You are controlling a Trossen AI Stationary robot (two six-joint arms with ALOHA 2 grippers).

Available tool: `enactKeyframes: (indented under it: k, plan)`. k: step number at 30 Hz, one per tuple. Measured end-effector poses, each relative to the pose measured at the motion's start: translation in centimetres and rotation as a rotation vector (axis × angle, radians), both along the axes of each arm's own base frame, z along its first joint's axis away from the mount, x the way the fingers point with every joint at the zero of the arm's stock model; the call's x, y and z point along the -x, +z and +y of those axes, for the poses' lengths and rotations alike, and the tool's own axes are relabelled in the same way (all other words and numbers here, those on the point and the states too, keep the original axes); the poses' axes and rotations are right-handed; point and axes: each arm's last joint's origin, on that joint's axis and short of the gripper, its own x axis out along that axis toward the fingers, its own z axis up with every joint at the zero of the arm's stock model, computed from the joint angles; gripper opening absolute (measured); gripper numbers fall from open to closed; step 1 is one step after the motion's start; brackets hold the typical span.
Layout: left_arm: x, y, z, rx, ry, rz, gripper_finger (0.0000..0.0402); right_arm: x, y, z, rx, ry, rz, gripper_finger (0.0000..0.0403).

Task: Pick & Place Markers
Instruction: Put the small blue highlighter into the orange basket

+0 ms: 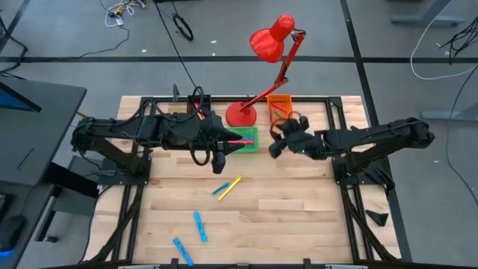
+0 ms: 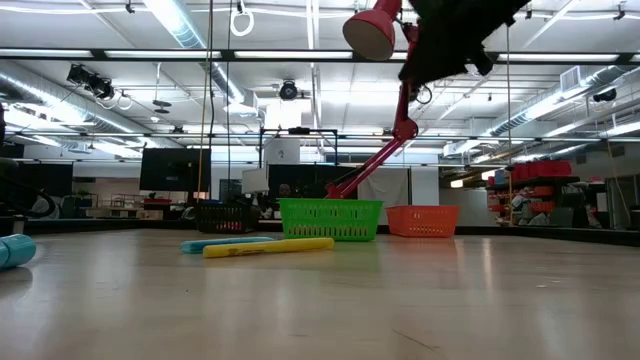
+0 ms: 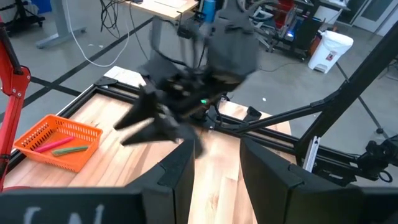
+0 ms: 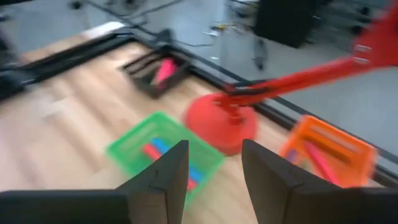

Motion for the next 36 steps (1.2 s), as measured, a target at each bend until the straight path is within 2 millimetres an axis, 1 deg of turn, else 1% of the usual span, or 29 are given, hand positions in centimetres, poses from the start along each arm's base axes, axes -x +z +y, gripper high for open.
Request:
enactKeyframes:
  k: [5,9,13,16,21,23,25,27,31,36]
  plan:
    - [0.0,-0.1,0.0,-0.004,-0.001,0.010,0.0135,-0.6,1.2,3.2,0.028,0.211,-0.100,0.0151]
    - [0.1,-0.3,0.0,-0.006,0.000,0.034,0.0135,-0.8,3.2,5.3,0.036,0.359,-0.279,0.0151]
    - [0.1,-0.4,0.0,-0.003,0.000,0.043,0.0135,-0.8,5.5,6.8,0.071,0.497,-0.460,0.0151]
    - [0.1,-0.4,0.0,0.001,0.001,0.041,0.0135,-0.7,7.8,7.3,0.088,0.531,-0.492,0.0143]
    - [0.1,-0.4,0.0,0.000,0.001,0.038,0.0135,-0.5,12.1,7.3,0.129,0.549,-0.403,0.0118]
    - [0.1,-0.4,0.0,0.000,0.001,0.041,0.0135,-0.2,13.7,7.2,0.136,0.552,-0.392,0.0110]
    - [0.1,-0.4,0.0,0.005,0.003,0.040,0.0135,0.1,14.8,7.1,0.136,0.551,-0.395,0.0105]
    - [0.1,-0.4,0.0,0.033,0.012,0.037,0.0135,0.2,15.3,7.1,0.134,0.555,-0.402,0.0103]
    - [0.2,-0.5,0.0,0.128,0.045,0.031,0.0135,0.2,15.4,7.1,0.125,0.567,-0.401,0.0103]
    - [0.5,-1.3,0.0,0.246,0.099,0.100,0.0135,0.2,15.2,7.3,0.078,0.632,-0.406,0.0105]
